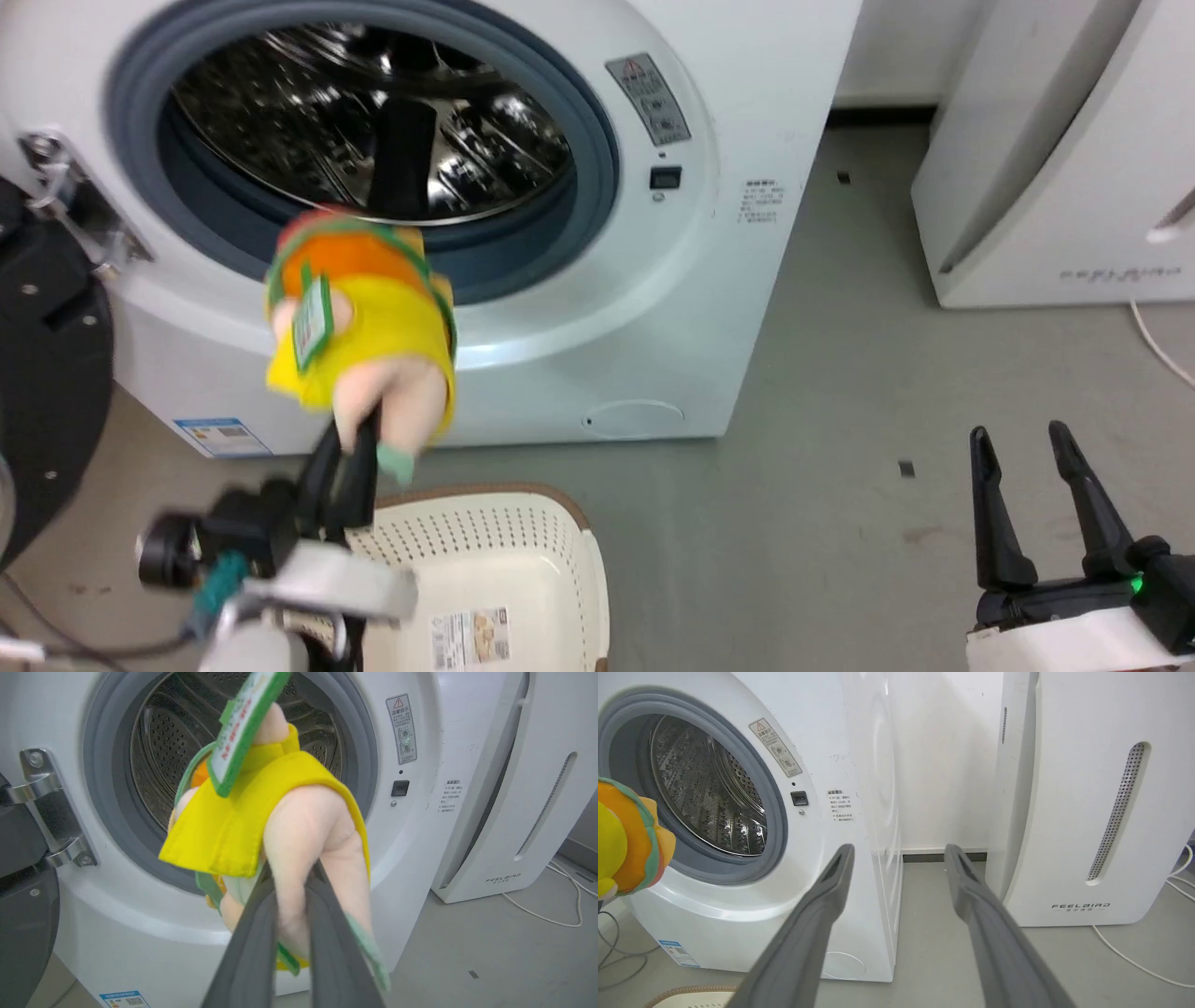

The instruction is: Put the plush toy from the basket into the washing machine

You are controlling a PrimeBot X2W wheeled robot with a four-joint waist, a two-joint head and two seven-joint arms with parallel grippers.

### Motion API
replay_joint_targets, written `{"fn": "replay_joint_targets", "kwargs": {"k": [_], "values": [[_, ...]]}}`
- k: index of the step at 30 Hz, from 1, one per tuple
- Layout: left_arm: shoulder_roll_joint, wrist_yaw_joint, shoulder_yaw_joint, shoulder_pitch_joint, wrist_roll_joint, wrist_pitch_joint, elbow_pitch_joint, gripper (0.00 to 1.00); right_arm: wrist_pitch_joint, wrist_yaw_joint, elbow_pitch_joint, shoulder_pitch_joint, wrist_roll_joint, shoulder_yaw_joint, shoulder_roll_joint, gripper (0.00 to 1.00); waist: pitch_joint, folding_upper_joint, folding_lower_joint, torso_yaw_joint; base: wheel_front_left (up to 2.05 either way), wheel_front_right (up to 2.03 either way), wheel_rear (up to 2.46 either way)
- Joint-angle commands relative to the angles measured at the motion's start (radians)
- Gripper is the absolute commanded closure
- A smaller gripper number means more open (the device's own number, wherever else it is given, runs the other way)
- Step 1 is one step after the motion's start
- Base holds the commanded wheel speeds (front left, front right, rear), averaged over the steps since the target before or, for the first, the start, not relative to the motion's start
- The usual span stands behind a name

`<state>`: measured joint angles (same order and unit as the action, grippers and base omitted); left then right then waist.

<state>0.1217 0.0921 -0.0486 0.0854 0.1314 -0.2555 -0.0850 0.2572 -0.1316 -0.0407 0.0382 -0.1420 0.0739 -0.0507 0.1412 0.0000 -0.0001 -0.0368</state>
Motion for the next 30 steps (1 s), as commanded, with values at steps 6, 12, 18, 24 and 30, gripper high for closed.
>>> {"fn": "replay_joint_targets", "kwargs": {"k": [6, 12, 18, 24, 30], "values": [[0.067, 0.012, 0.014, 0.224, 0.005, 0.109, 0.002, 1.0, 0.005, 0.001, -0.022, -0.041, -0.005, 0.007, 0.001, 0.0, 0.154, 0.0, 0.0001, -0.053, 0.0, 0.0, 0.0], [0.153, 0.022, 0.034, 0.474, 0.024, 0.229, -0.077, 1.0, 0.005, 0.001, -0.035, -0.097, -0.034, 0.019, 0.001, 0.0, 0.304, 0.0, 0.0001, -0.099, 0.0, 0.0, 0.0], [0.262, 0.033, 0.024, 0.749, 0.04, 0.319, -0.199, 1.0, 0.005, 0.001, -0.041, -0.152, -0.06, 0.016, 0.001, 0.0, 0.448, 0.0, 0.0001, -0.139, 0.0, 0.0, 0.0], [0.33, 0.037, -0.045, 1.017, 0.026, 0.389, -0.352, 1.0, 0.005, 0.001, -0.051, -0.193, -0.077, 0.009, 0.001, 0.0, 0.557, 0.0, 0.0001, -0.158, 0.0, 0.0, 0.0], [0.375, 0.038, -0.145, 1.252, 0.004, 0.502, -0.553, 1.0, 0.005, 0.001, -0.057, -0.226, -0.094, -0.006, 0.001, 0.0, 0.644, 0.0, 0.0001, -0.173, 0.0, 0.0, 0.0]]}}
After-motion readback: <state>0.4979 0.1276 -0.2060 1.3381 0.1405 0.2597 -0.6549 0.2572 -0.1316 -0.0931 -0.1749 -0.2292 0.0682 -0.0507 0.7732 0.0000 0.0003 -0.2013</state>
